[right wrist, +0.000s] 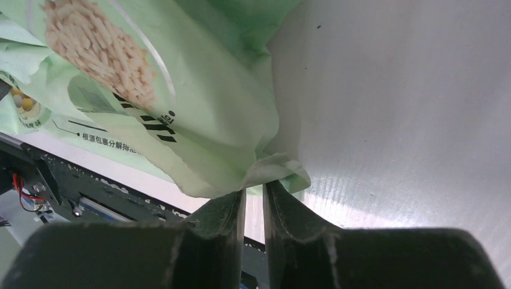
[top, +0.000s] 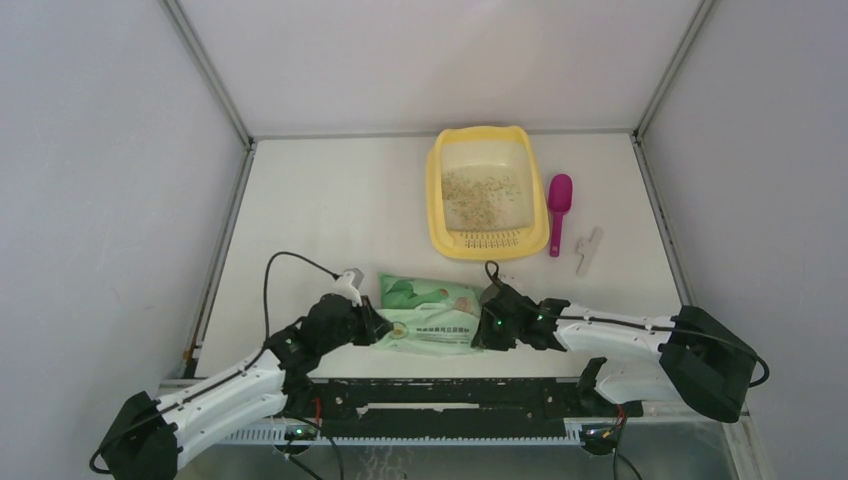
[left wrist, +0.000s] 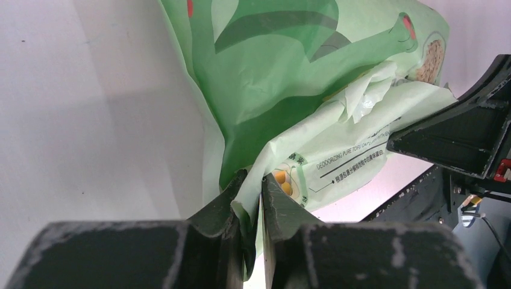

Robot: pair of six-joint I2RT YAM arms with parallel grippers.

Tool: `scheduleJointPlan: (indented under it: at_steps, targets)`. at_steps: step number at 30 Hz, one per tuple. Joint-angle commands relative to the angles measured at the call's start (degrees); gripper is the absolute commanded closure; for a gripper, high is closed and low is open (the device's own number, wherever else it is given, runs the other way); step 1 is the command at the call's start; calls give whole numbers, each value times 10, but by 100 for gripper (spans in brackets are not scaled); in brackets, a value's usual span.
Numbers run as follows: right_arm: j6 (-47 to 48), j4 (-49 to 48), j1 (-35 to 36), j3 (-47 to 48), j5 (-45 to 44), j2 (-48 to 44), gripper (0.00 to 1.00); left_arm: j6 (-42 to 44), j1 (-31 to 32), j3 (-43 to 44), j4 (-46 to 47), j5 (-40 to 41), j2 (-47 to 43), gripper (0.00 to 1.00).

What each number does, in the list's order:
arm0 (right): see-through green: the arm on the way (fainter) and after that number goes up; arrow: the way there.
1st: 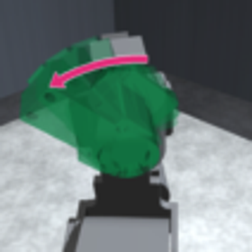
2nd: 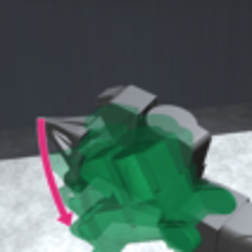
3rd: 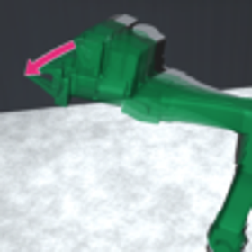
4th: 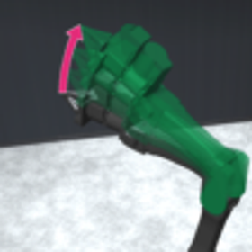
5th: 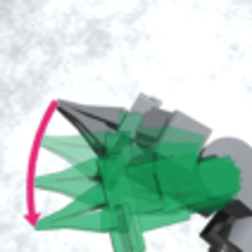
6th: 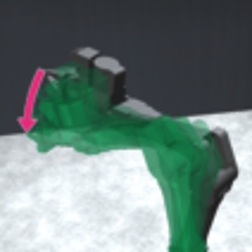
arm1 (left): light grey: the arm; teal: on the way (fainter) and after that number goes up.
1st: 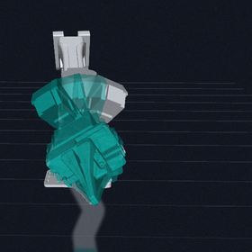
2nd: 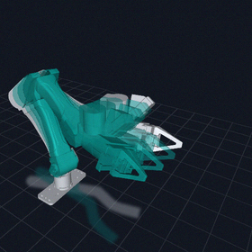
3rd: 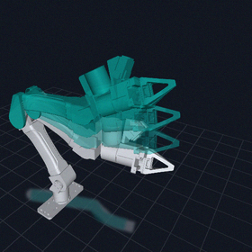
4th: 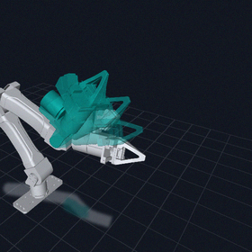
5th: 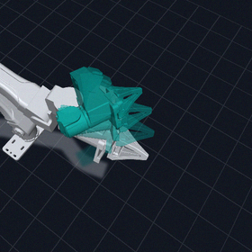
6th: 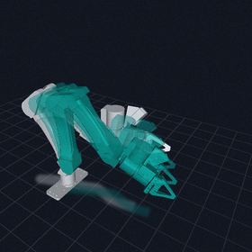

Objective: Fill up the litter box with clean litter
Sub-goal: Close the cat litter bag at the center of the board.

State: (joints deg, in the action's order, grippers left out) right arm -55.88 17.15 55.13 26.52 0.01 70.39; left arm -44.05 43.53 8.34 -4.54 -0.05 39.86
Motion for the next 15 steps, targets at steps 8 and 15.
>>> scheduleJointPlan:
  at_steps: [8, 15]
  targets:
    - [12, 46, 43, 2, -39, 0, 75, -24, -3, -26, 24, 14, 64, 84]
    - [52, 90, 64, 86, -57, 26, 74, -22, -2, -26, 43, 15, 99, 84]
